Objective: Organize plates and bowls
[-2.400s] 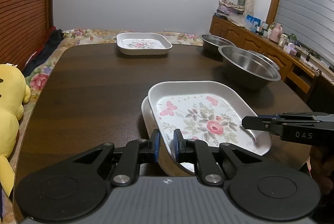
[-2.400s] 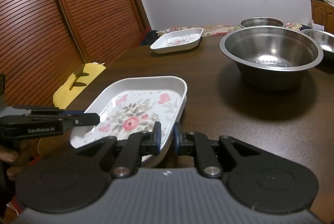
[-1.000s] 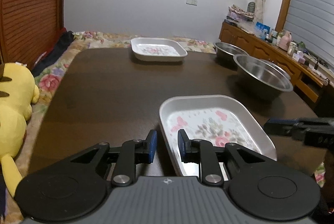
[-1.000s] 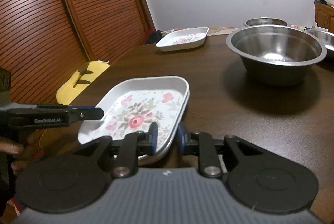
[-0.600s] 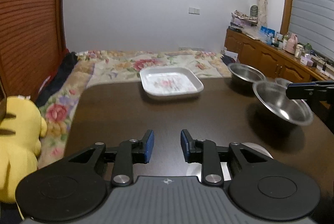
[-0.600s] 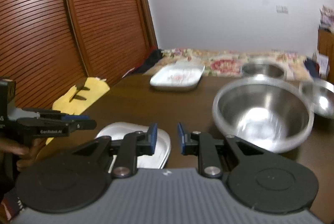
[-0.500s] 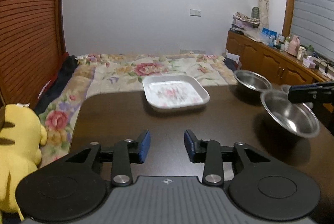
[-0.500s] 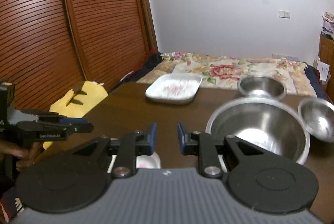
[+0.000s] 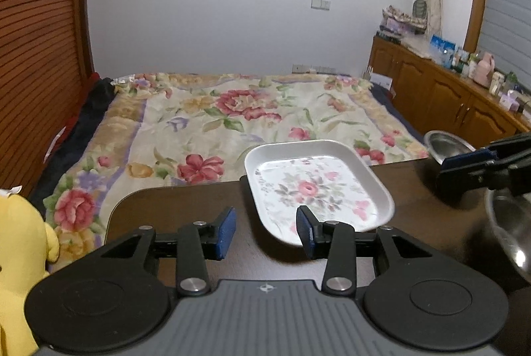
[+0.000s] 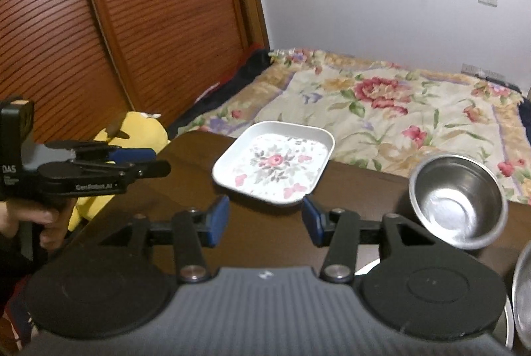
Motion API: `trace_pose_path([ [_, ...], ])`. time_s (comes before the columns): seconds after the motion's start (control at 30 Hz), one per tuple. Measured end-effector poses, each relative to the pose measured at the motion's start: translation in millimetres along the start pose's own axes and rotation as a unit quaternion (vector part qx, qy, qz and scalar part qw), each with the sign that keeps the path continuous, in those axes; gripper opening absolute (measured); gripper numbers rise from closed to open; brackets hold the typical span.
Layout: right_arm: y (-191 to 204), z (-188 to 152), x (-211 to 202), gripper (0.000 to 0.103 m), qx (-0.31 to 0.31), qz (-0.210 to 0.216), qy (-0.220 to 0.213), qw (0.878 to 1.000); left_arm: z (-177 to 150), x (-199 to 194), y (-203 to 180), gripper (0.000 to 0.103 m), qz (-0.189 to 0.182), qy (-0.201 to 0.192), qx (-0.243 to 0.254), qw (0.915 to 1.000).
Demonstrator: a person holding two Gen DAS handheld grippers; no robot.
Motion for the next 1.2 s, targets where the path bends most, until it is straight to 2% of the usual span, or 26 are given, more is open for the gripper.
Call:
trace_pose_path([
  [0.23,-25,22,46,0.050,0.041,-0.003,0.042,0.998,7,37,6,0.043,-0.029,0.025,-0.017,0.9991],
  [0.37,-35,24,69,0.050,0.071,0.016,0.066,0.995,9,50,7,0.041,-0.029,0.030,-0.020,0.9989],
  [0.47,-37,25,83,0.050,0.071,0.016,0.080,0.994,9,57,9,0.041,-0.031,0.034,-0.023,0.9987],
  [0.8,-39,31,99,0.043,0.069,0.010,0.101,0.992,8,63,9,0.023,-0.030,0.041,-0.021,0.9985],
  [0.9,-41,34,103,0.037,0.061,0.003,0.108,0.992,6,63,7,0.017,-0.030,0.043,-0.019,0.9984],
  [0.97,-42,33,104,0.028,0.056,-0.002,0.112,0.992,5,62,7,0.016,-0.032,0.044,-0.019,0.9983],
  [1.2,-41,31,108,0.020,0.040,-0.013,0.124,0.991,5,62,7,0.014,-0.033,0.049,-0.016,0.9981],
])
Point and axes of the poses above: each gripper's, at about its wrist camera, not at the fingertips, and x roughly the way its jaws point, y to its left, z to its top, the point moved 7 cm from there along x, roughly the way its jaws point, and after that the axes turned 12 degrees about y, right-handed, at the moved point
